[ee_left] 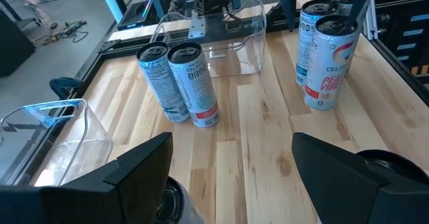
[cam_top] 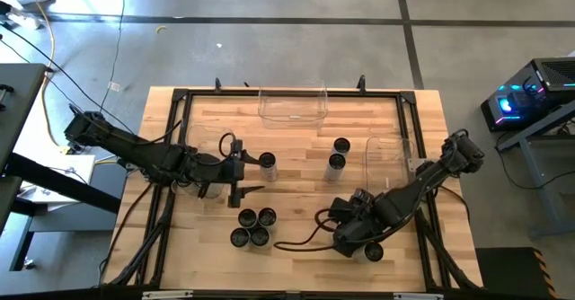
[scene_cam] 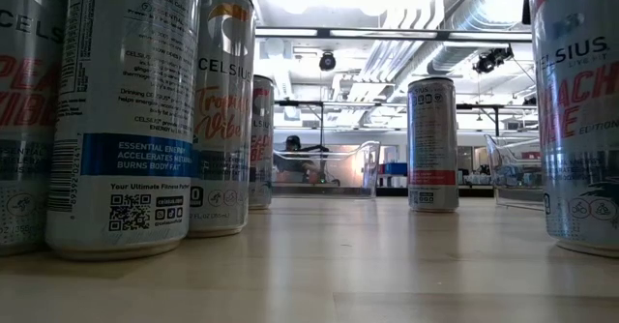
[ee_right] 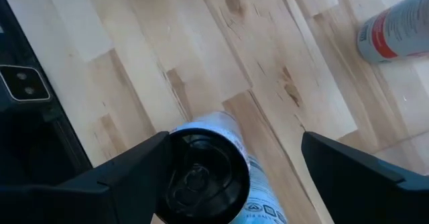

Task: Sort soda cans
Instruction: Put the white-pink soda can into the right transparent bin

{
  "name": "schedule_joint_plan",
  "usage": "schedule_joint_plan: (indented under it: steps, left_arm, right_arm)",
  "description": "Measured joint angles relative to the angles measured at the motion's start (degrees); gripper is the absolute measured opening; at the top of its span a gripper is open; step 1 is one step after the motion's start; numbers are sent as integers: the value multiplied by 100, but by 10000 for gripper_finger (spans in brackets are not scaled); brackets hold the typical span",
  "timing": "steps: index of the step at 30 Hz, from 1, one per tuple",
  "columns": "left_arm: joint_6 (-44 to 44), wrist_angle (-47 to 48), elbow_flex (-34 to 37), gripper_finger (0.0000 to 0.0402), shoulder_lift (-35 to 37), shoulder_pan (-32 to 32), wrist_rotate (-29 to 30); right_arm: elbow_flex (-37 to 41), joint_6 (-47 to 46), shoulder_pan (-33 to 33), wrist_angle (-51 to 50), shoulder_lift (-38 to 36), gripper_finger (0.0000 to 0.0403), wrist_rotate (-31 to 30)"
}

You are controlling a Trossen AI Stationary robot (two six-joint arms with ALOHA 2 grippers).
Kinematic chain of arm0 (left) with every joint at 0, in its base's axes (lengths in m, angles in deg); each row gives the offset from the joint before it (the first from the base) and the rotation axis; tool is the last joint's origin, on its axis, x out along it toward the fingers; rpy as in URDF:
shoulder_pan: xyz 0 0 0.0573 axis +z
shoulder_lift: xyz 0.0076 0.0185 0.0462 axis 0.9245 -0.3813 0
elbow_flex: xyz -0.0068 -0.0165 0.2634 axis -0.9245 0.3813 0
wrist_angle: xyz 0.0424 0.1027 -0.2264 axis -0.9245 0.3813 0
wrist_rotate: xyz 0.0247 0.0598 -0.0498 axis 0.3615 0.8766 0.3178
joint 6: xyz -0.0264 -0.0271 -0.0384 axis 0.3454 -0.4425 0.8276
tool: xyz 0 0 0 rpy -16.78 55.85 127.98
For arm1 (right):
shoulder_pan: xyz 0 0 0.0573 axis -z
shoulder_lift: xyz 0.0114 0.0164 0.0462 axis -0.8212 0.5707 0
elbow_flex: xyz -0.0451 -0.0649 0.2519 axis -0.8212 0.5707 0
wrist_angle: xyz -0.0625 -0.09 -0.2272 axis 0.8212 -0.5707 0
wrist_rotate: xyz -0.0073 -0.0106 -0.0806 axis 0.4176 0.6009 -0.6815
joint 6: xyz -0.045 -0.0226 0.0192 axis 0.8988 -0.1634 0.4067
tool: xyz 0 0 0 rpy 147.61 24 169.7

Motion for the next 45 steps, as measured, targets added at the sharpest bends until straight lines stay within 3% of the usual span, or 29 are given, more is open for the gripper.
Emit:
schedule_joint_plan:
  steps: [11, 23, 32, 45]
  left_arm:
    - [1, 1, 2, 300, 0, 0, 70]
    - [-48, 116, 2, 300, 0, 4, 108]
    - [-90, 125, 2, 300, 0, 4, 233]
    - [-87, 125, 2, 300, 0, 4, 256]
  right_arm:
    - [-487, 61, -65, -122, 15, 332, -544]
    - [-254, -386, -232, -154, 11, 332, -308]
    - [223, -253, -236, 252, -20, 332, -284]
    - [221, -194, -234, 383, -2, 332, -284]
